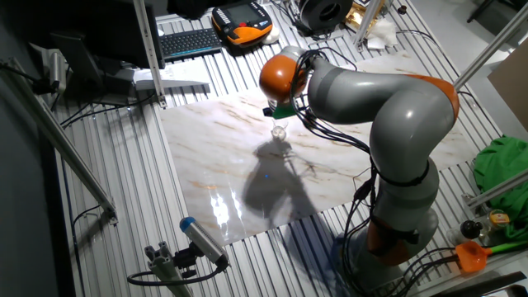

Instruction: Transfer liquid using a dropper

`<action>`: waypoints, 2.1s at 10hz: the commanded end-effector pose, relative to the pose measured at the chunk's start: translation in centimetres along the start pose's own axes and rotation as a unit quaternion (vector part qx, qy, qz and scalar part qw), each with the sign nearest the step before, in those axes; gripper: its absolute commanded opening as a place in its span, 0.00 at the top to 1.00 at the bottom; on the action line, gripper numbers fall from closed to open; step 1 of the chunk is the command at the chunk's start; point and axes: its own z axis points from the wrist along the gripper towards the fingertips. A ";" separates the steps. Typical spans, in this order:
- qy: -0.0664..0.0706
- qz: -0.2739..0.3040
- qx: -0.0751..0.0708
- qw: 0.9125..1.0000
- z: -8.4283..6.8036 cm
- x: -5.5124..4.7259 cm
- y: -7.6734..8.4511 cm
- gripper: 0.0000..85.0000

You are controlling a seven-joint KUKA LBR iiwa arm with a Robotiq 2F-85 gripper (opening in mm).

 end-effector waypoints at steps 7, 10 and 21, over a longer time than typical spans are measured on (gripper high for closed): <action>-0.019 -0.005 0.004 1.000 1.8 0.8 -0.2 0.80; -0.030 -0.004 0.009 0.999 2.0 1.1 -0.1 0.80; -0.051 0.012 0.018 0.998 2.3 1.8 0.6 0.80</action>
